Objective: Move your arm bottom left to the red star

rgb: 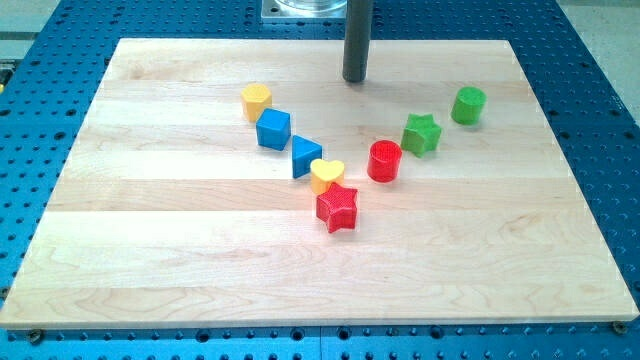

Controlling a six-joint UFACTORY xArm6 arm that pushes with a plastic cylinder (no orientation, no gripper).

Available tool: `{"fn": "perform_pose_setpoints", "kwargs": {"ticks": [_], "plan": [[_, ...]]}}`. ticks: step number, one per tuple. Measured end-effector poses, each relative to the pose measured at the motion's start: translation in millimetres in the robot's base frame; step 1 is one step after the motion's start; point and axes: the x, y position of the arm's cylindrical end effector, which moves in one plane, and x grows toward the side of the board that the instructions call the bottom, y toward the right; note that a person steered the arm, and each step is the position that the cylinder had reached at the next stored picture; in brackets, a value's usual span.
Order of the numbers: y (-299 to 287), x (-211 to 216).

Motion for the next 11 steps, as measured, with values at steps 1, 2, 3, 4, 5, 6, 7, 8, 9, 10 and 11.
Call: {"fn": "perform_pose_setpoints", "kwargs": {"ticks": [1, 2, 3, 4, 5, 6, 7, 8, 9, 10, 11], "plan": [[0, 0], [-65, 23], [-98, 22], [-172, 3], [-237, 68], [-209, 142], [-157, 152], [-110, 152], [-70, 152], [-55, 153], [-93, 175]]}}
